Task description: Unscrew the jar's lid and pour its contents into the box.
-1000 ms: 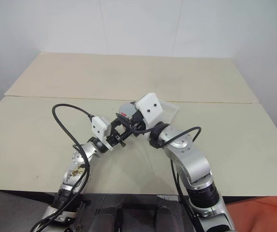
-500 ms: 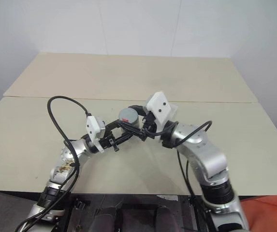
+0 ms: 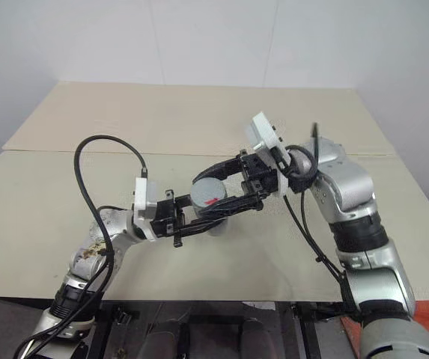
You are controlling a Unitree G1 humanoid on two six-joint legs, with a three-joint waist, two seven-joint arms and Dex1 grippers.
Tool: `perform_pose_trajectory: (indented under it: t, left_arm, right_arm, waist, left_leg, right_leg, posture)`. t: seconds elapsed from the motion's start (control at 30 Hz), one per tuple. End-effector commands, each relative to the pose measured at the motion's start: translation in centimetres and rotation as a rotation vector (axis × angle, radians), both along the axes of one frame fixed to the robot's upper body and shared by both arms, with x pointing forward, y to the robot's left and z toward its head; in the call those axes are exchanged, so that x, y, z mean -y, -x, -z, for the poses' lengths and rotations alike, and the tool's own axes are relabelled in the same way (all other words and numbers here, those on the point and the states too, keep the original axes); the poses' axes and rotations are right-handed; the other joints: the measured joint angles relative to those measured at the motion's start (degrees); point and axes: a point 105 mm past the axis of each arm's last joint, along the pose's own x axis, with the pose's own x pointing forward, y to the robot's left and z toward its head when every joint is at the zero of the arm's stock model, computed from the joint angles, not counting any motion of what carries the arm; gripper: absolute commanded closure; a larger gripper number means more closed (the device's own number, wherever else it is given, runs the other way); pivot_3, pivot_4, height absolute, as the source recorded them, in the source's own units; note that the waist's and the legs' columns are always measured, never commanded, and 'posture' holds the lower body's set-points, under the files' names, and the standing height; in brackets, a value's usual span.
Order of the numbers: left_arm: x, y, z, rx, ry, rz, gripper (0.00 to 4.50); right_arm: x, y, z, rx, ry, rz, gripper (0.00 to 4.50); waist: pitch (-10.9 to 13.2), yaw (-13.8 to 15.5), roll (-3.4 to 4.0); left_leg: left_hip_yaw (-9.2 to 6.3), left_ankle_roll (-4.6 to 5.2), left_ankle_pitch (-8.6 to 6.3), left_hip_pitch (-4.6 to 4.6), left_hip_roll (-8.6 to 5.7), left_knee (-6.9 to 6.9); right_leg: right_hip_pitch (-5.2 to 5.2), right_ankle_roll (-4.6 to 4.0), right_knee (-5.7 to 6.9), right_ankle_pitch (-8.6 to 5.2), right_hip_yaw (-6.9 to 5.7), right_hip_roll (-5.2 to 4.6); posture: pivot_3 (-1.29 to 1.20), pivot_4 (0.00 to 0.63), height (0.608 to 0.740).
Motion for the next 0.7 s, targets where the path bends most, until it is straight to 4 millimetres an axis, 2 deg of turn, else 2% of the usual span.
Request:
perform_pose_trajectory:
  t: [0.03, 0.27, 0.33, 0.47, 0.7]
  left_arm:
    - [0.1, 1.0, -3.0, 0.109, 0.069, 0.034, 2.57]
    - [-0.3, 0.6, -2.5, 0.093, 0.056, -0.013, 2.57]
    - [-0.4, 0.5, -2.2, 0.084, 0.055, -0.031, 2.57]
    - [-0.7, 0.0, -1.4, 0.054, 0.058, -0.074, 2.57]
    - [-1.1, -1.6, -1.2, 0.054, 0.055, -0.187, 2.57]
  right_arm:
    - [0.4, 0.2, 1.0, 0.012, 0.063, -0.059, 1.68]
    - [0.9, -0.8, 1.4, 0.044, 0.026, -0.008, 1.68]
    - [1.1, -0.9, 1.0, 0.036, 0.000, 0.022, 0.99]
    - [2.2, -0.1, 0.2, 0.053, -0.064, 0.075, 0.04]
    - [3.5, 0.8, 0.0, 0.142, -0.150, 0.307, 0.04]
  waist:
    - [0.0, 0.0, 0.00]
    - [0.0, 0.2, 0.00]
    - [0.0, 0.2, 0.00]
    - [0.0, 0.7, 0.01]
    - [0.0, 1.3, 0.02]
  left_leg:
    - [0.00, 0.00, 0.00, 0.00, 0.00, -0.01]
    - [0.01, 0.00, 0.00, 0.00, -0.01, 0.01]
    - [0.01, 0.00, 0.00, 0.00, -0.01, 0.00]
    - [0.02, 0.00, 0.00, -0.01, -0.02, 0.00]
    - [0.01, 0.00, 0.00, -0.01, -0.02, 0.02]
  right_leg:
    - [0.00, 0.00, 0.00, 0.00, 0.00, 0.00]
    - [0.01, 0.00, 0.00, 0.00, 0.00, -0.03]
    - [0.00, 0.00, 0.01, 0.00, 0.00, -0.02]
    - [0.00, 0.00, -0.01, 0.00, -0.01, -0.05]
    - [0.00, 0.00, 0.02, 0.00, -0.01, -0.04]
  posture:
    - [0.00, 0.150, 0.740]
    - [0.00, 0.150, 0.740]
    - [0.00, 0.150, 0.740]
    - [0.00, 0.150, 0.740]
    - [0.00, 0.150, 0.740]
